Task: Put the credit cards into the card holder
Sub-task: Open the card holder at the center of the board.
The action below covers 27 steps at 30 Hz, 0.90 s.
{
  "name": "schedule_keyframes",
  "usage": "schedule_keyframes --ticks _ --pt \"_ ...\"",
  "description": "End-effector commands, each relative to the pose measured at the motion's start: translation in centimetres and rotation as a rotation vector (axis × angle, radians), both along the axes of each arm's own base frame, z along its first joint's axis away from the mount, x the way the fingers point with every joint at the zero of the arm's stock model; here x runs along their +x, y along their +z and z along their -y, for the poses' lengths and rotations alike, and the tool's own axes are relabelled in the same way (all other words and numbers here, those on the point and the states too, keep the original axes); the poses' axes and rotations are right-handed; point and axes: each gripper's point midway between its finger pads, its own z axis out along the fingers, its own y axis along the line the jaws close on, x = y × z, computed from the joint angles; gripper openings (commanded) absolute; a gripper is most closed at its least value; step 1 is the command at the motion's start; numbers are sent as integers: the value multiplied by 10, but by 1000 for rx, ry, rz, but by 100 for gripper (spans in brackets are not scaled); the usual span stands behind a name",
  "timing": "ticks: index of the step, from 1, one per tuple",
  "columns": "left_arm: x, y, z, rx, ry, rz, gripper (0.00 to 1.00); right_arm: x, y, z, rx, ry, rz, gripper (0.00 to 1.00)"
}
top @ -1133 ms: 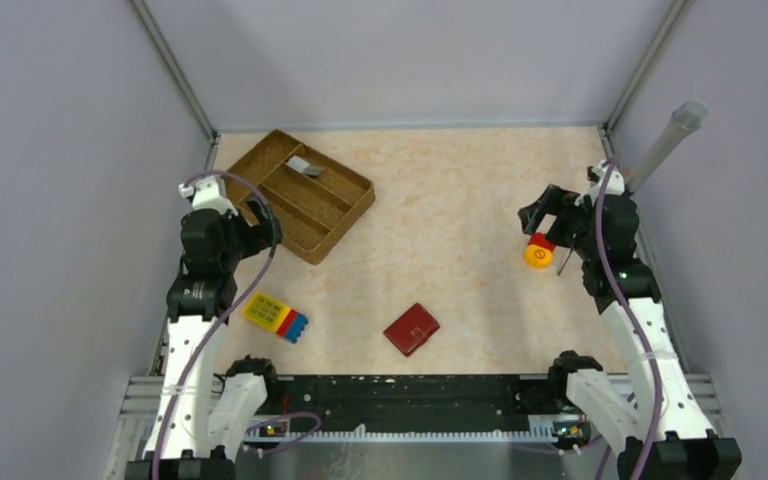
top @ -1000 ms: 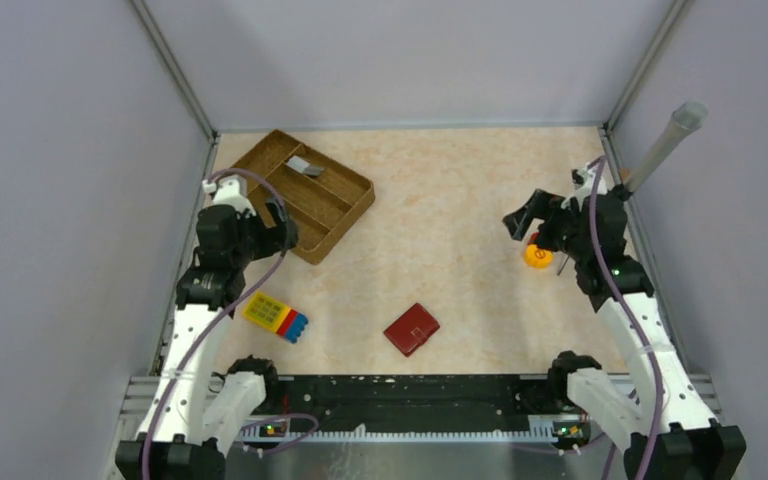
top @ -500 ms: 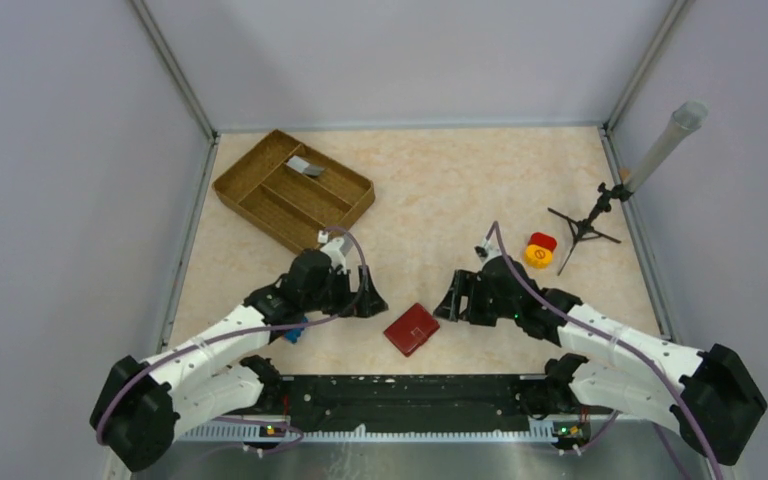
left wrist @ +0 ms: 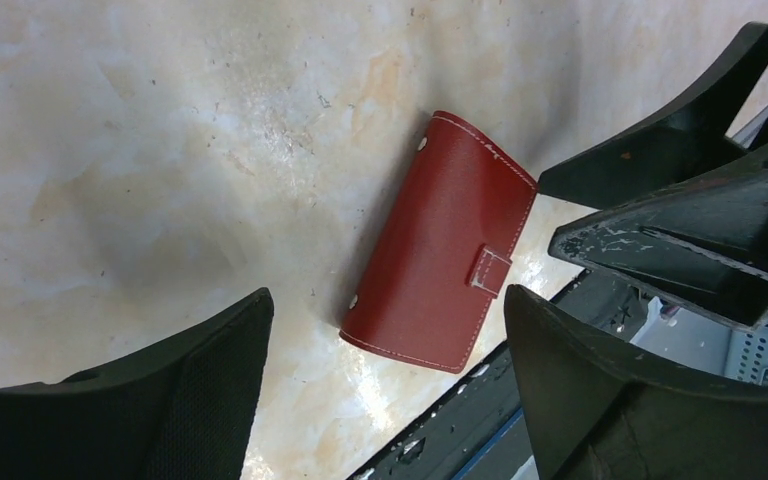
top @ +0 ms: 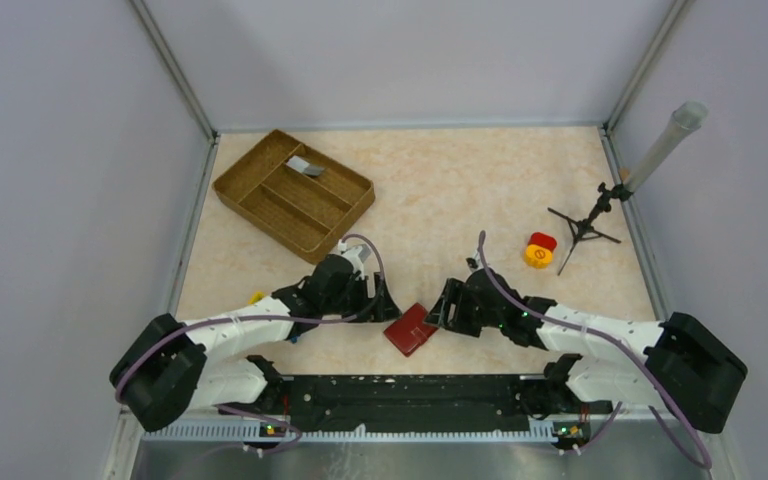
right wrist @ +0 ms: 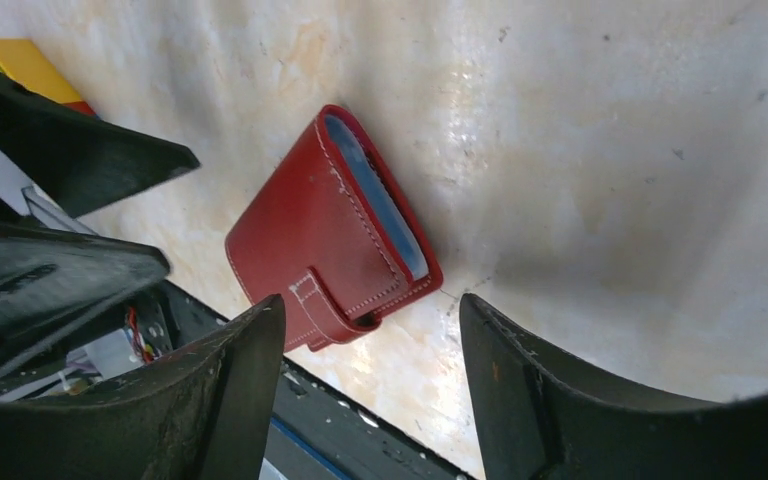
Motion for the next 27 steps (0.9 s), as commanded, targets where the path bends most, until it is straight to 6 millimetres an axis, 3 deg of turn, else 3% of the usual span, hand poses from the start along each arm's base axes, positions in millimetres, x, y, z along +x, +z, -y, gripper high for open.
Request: schedule_keyframes --ticks 1,6,15,19,27 --pt "2 2 15 -40 -18 -5 82 16 15 -20 83 -17 70 62" --pt "-2 -5 22 -44 -30 -51 63 21 11 -31 90 4 69 58" --pt "-9 -12 24 -42 -44 -88 46 28 8 -43 106 22 86 53" --pt "-11 -12 23 -52 -42 -93 32 31 12 -53 140 40 98 53" --pt "-14 -21 21 -47 -27 -120 25 27 9 -63 191 61 74 51"
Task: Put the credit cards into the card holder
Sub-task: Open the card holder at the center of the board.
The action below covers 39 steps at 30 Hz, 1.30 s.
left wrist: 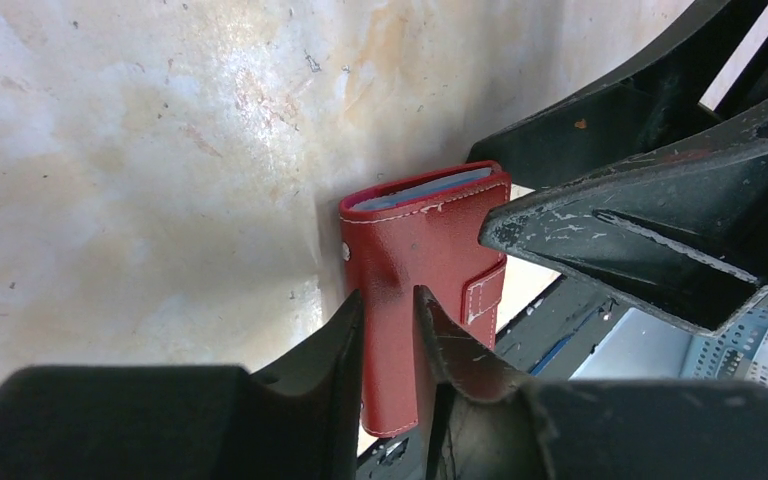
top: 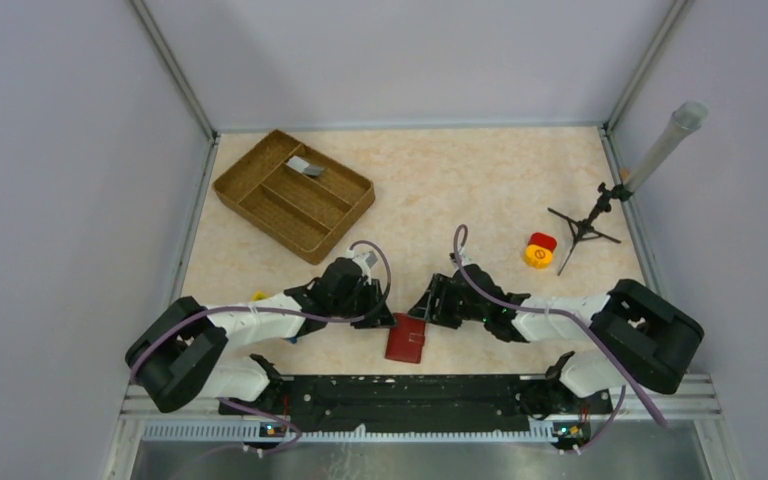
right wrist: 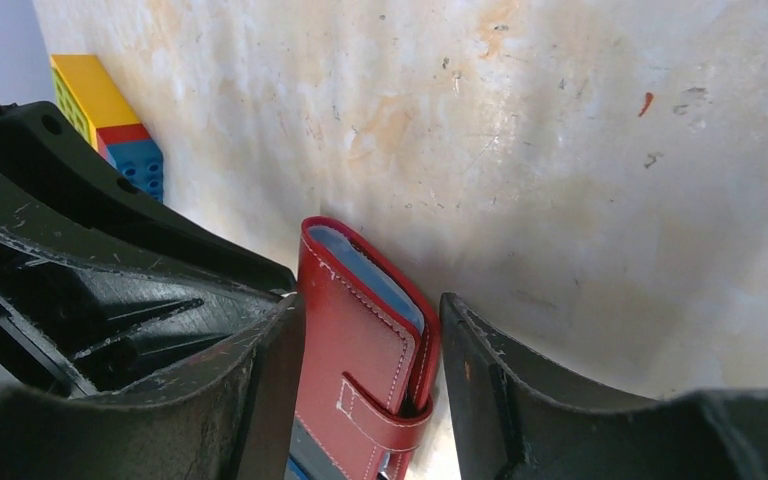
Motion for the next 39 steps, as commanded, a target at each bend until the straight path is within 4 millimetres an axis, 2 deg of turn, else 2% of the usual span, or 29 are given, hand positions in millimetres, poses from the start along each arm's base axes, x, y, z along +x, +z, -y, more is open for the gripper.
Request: schedule_keyframes --ticks 1,5,8,10,12,14,15,17,18,20,22,24,27,31,35,39 --pt "0 2 6 -37 -2 9 24 1 15 -19 72 36 29 51" --pt "1 -2 5 -31 5 3 21 -5 5 -17 43 43 4 50" --pt "1 -3 6 -37 11 -1 21 -8 2 -17 43 52 0 41" --pt "1 -3 5 -38 16 0 21 -10 3 -18 53 61 3 31" --pt "3 0 4 -32 28 9 22 -8 9 -21 59 74 27 17" --pt "9 7 1 -13 51 32 29 -1 17 -21 36 76 66 0" --pt "14 13 -1 2 64 44 34 3 23 -21 18 78 92 0" --pt "24 31 -5 32 84 80 47 18 40 -17 -46 86 178 0" --pt "30 42 -9 48 100 98 57 27 53 -15 -85 88 232 0" --pt "43 71 -17 46 147 139 74 48 81 -6 -184 112 399 0" --pt "57 106 -25 -2 207 177 87 63 116 0 -240 129 569 0" --pt "70 135 -35 -78 283 183 93 70 146 0 -267 177 735 0" --pt "81 161 -46 -202 363 112 97 72 185 -6 -311 225 967 0" --pt "83 162 -52 -288 404 -38 99 61 219 -17 -398 235 1205 0" --pt "83 158 -55 -320 426 -101 99 43 235 -31 -448 263 1365 0" --pt "68 147 -48 -352 378 -192 99 27 243 -43 -518 287 1501 0"
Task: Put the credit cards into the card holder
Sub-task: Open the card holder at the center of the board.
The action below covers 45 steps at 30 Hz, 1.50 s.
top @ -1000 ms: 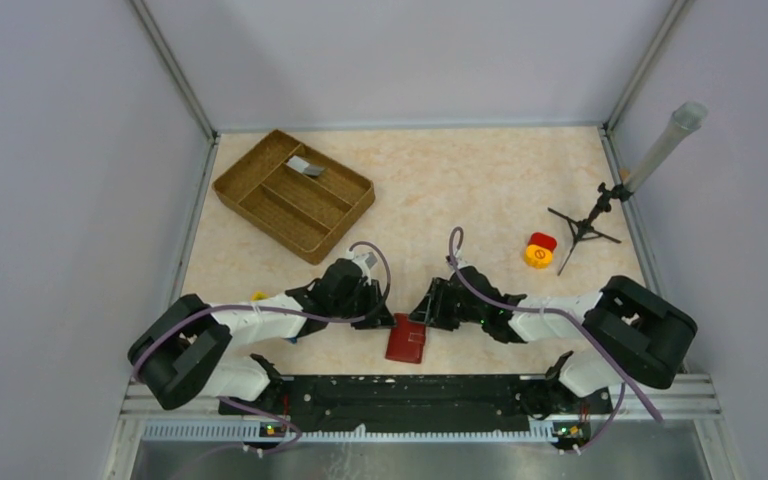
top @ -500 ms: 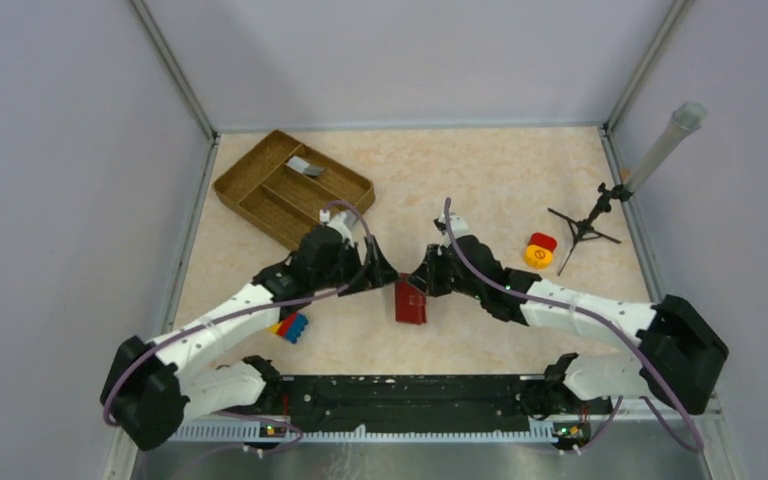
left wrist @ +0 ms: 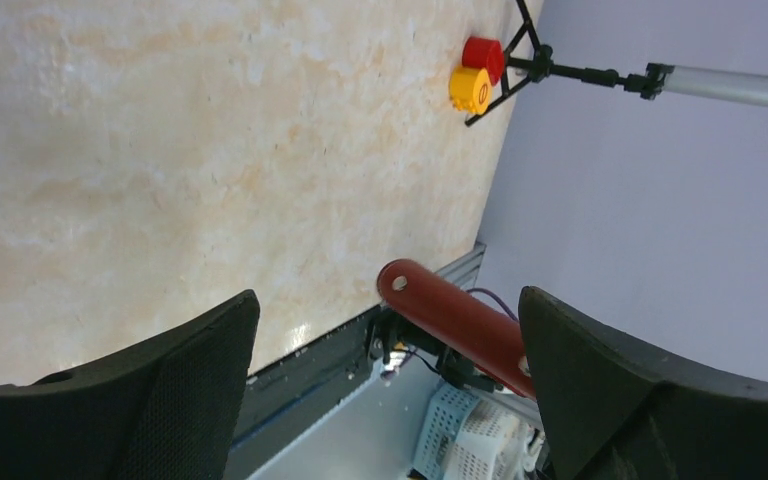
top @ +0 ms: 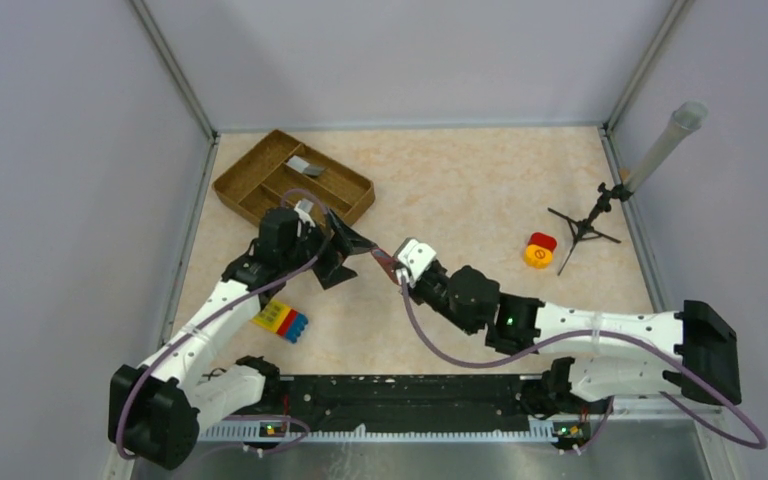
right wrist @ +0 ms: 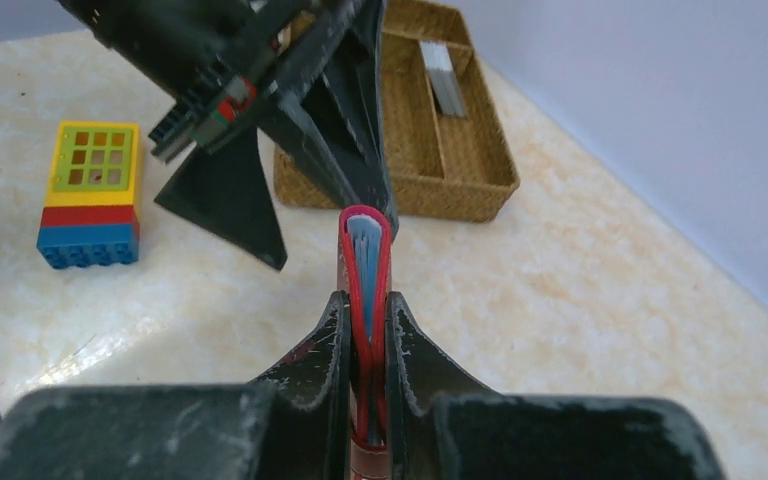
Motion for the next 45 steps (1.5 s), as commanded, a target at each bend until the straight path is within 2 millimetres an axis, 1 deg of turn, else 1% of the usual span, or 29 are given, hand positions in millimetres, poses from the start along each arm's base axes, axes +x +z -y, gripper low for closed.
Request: schedule_keyframes --ticks 1,4,9,11,14,17,20,24,26,30,33,36,39,42,44,45 --pt "-23 -7 13 -108 -87 -120 99 -1 34 -6 -41 -51 266 0" --pt "-31 -15 17 -165 -105 -164 99 -4 27 -17 -95 -48 317 0" --pt "-28 -16 12 -167 -51 -149 99 -13 22 -32 -154 -34 390 0" --pt "-25 -14 8 -166 -16 -141 99 -15 23 -34 -151 -32 396 0" --pt "-20 -19 -1 -176 57 -156 99 -21 22 -37 -139 1 385 0" --pt "-17 -22 -5 -213 109 -170 99 -25 18 -40 -137 29 364 0" --pt "-15 -24 -11 -213 164 -175 98 -28 13 -43 -143 48 346 0" --pt "-12 -20 -20 -228 243 -152 98 -32 10 -45 -149 64 339 0" --pt "-12 -18 -21 -239 256 -150 99 -35 9 -47 -148 82 335 0" --pt "-12 -15 -19 -254 244 -151 99 -39 7 -52 -157 111 337 0" --pt "-11 -13 -16 -257 227 -150 99 -41 8 -56 -156 118 343 0" --pt "-9 -6 -12 -259 199 -126 99 -42 8 -58 -158 125 346 0" --pt "-9 1 -7 -253 149 -110 99 -41 6 -61 -166 120 356 0" --pt "-15 2 -1 -237 90 -116 98 -36 8 -63 -170 88 378 0" --pt "-20 1 2 -214 46 -125 95 -29 12 -61 -174 42 406 0" --pt "-23 1 3 -203 26 -131 90 -27 14 -60 -174 24 421 0"
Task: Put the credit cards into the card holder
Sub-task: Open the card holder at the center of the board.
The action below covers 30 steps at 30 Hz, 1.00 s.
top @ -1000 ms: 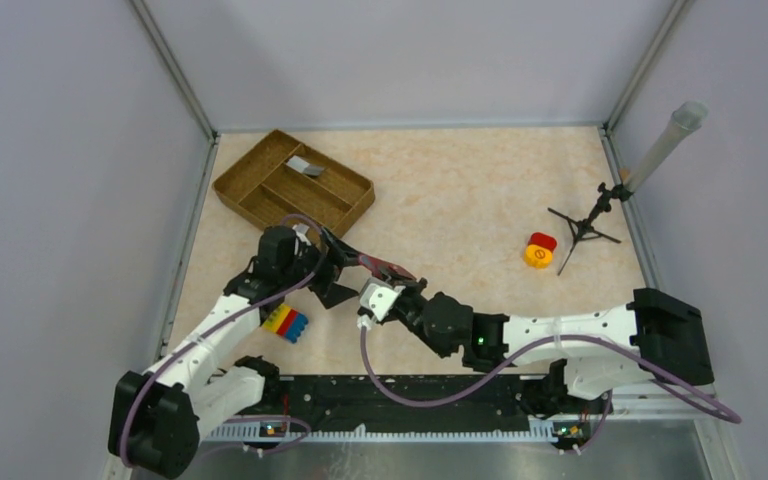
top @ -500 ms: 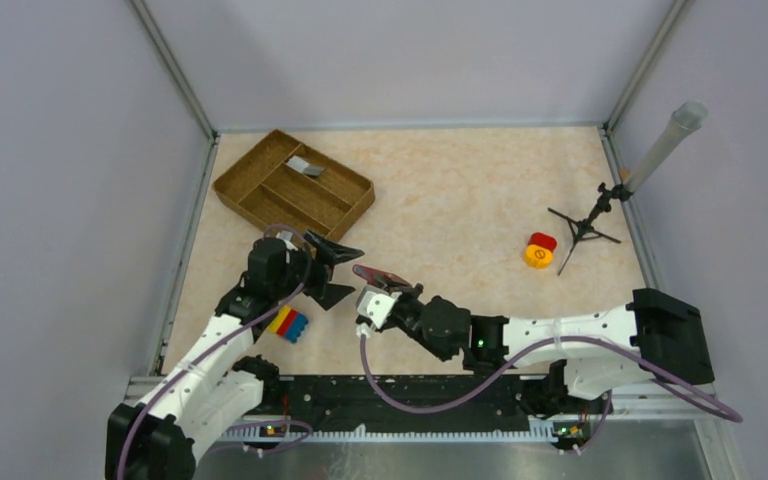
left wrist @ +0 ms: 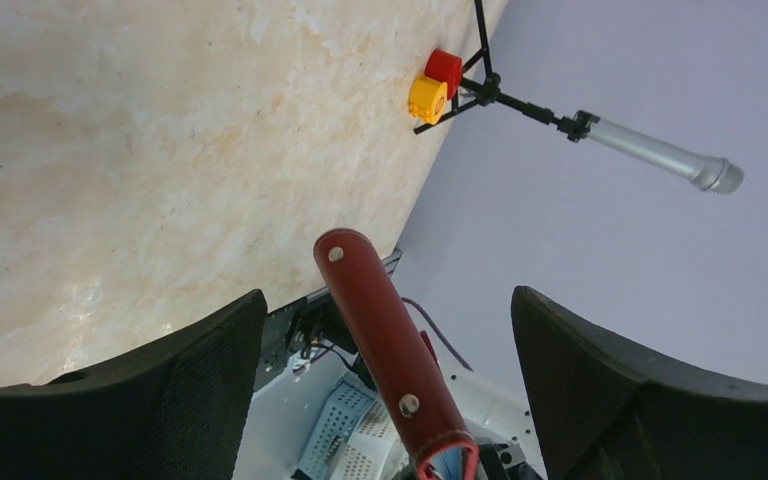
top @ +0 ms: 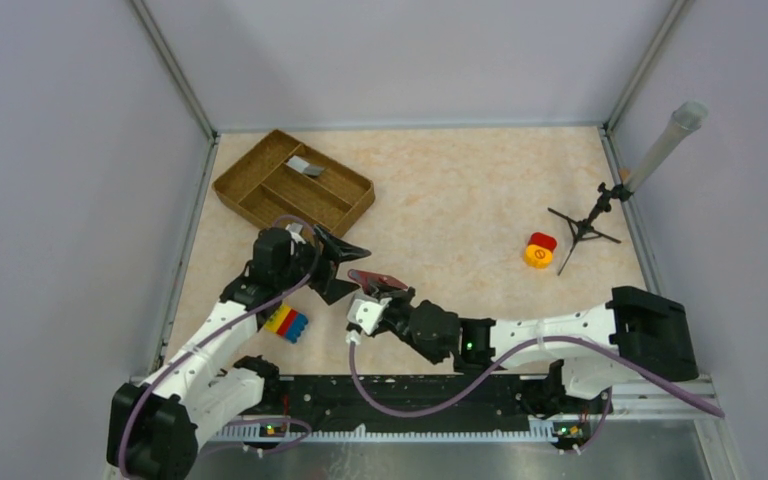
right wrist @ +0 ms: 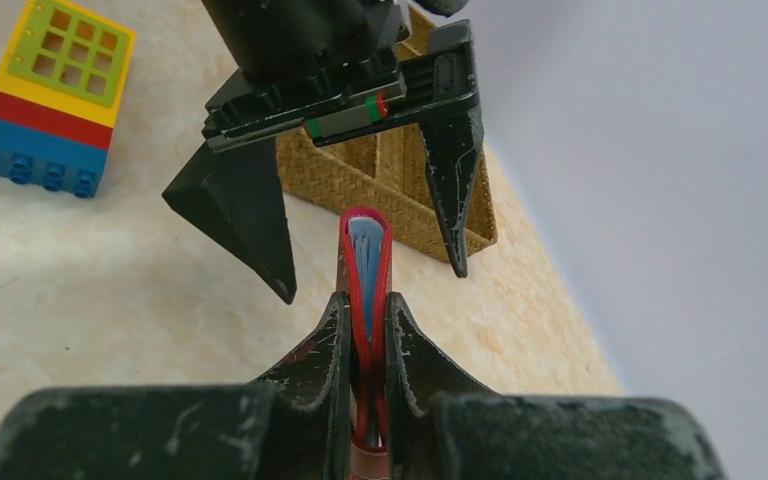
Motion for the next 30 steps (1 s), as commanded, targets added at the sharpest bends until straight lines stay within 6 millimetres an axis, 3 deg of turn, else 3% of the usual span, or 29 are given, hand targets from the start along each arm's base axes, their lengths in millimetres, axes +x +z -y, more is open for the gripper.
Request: schedule_keyframes --ticks 1,5,9,11,16,17,19,21,22,27,30 --pt "-8 22 9 14 -123 75 85 7 43 -9 115 -53 89 0" --pt "-13 24 8 19 -135 83 62 10 41 -10 93 -71 123 0" --pt "-13 27 10 4 -144 92 55 10 36 -11 76 -77 128 0" --pt "-11 29 11 -10 -142 100 47 9 36 -12 75 -71 126 0" --pt "2 39 13 -14 -119 163 6 6 32 -10 64 -68 85 0" --pt "6 41 12 -2 -111 184 0 4 31 -9 64 -65 61 10" --pt "16 43 10 44 -105 235 0 1 29 -4 77 -65 -1 44" --pt "21 44 8 107 -129 301 0 0 27 4 109 -86 -69 65" --pt "24 46 7 144 -151 349 0 1 27 10 131 -103 -104 71" --pt "24 57 7 274 -290 654 0 13 24 35 303 -99 -430 76" --pt "13 65 12 280 -390 803 0 16 39 47 459 -25 -641 72"
